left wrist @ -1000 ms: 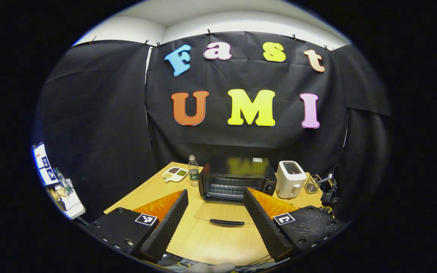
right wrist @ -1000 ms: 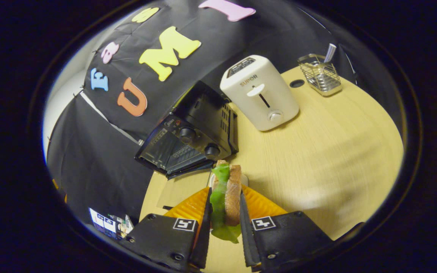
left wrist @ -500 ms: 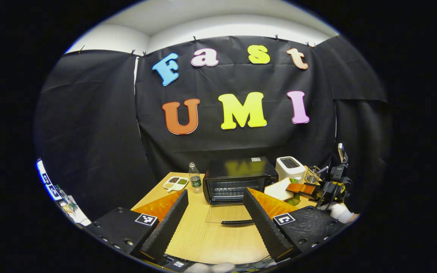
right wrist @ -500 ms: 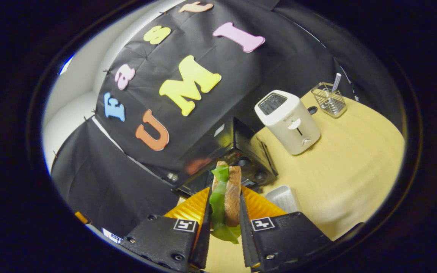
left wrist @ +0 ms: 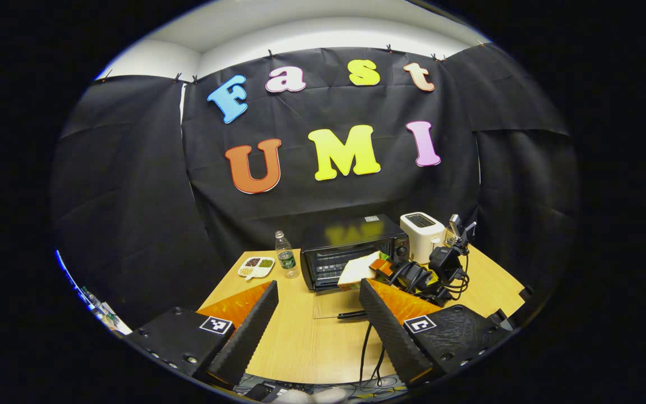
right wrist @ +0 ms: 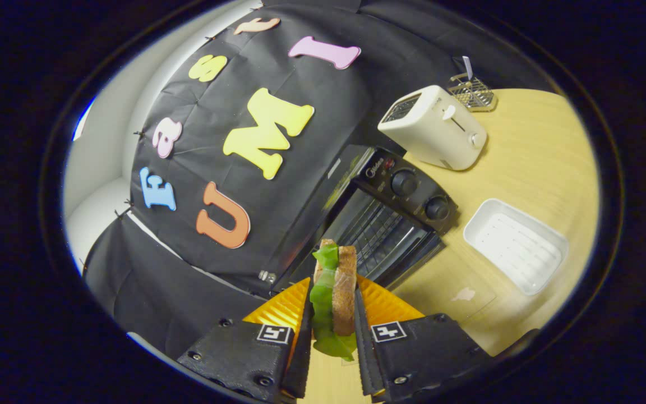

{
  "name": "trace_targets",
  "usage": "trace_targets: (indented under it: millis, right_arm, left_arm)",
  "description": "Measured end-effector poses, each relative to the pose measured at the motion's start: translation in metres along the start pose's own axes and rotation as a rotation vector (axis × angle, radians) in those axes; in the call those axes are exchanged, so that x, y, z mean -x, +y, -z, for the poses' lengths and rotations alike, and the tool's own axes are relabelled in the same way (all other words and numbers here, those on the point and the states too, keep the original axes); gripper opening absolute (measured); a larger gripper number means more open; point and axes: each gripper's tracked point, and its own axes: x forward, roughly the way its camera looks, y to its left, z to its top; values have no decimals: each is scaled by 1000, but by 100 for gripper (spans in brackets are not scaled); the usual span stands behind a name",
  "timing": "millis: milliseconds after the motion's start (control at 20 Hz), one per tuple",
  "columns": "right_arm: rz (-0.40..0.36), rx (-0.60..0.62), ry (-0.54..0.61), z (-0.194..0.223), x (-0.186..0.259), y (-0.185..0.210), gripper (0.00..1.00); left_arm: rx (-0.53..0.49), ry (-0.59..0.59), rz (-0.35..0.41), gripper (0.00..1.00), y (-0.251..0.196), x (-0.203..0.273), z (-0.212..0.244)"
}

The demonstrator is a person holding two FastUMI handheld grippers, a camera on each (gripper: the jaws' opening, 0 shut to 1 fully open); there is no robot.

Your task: Open the electric oven with the left hand, put the food in, and close the electric oven.

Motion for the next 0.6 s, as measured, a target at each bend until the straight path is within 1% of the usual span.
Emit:
trace_targets:
  millis: [100, 200, 350, 450, 550, 600]
  right_arm:
    - [9, -79, -36, 9, -21, 1, 39]
    - [26, -128, -69, 15, -42, 1, 39]
    - [49, -126, -70, 26, -81, 4, 39]
    - [62, -122, -97, 24, -103, 3, 39]
    - [97, -125, -112, 21, -122, -4, 39]
    - [112, -105, -130, 17, -130, -8, 39]
  left_arm:
    - [-4, 27, -15, 96, 14, 2, 12]
    - [-6, 45, -34, 96, 29, 2, 17]
    - [-10, 60, -67, 95, 50, 3, 24]
    - [-10, 70, -87, 95, 63, 2, 29]
    - [-2, 86, -98, 95, 70, -1, 34]
    - [0, 93, -102, 95, 73, -3, 37]
